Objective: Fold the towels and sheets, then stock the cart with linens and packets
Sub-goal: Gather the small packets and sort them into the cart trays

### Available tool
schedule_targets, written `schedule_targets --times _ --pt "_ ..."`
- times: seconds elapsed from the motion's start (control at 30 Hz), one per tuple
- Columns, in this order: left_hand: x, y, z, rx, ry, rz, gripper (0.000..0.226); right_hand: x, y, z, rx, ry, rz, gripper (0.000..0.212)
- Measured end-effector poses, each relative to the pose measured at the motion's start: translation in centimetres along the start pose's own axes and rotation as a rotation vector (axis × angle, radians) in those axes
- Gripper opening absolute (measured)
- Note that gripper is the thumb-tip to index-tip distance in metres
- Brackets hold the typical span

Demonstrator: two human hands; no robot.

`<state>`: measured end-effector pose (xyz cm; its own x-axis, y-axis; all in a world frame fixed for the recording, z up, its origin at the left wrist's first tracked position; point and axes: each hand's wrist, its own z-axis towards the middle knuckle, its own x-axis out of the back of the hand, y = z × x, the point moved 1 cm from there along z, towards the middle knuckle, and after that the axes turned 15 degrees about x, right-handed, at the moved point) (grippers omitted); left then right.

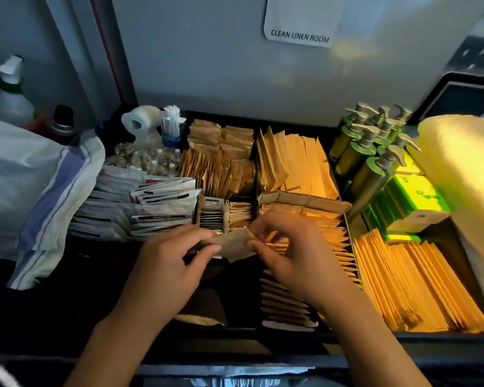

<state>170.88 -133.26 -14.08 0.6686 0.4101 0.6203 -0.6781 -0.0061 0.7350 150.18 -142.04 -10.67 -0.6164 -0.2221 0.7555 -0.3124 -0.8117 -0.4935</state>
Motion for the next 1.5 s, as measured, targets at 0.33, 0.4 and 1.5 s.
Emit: schedule_targets --times 0.33,0.4,1.5 --pt "-4.6 6.1 4.6 -0.192 -0.066 0.128 0.021 5.2 3.9 -3.2 -0.029 0.261 -0.019 0.015" --pt "-5.5 6.1 4.7 -0.186 -0.094 0.166 0.02 5.2 4.9 -3.6 -0.066 0.234 -0.022 0.014" --pt "-5.8 2.7 3.9 -0.001 -0.156 0.133 0.014 2.5 5.6 -2.5 -0.097 -0.179 -0.245 0.02"
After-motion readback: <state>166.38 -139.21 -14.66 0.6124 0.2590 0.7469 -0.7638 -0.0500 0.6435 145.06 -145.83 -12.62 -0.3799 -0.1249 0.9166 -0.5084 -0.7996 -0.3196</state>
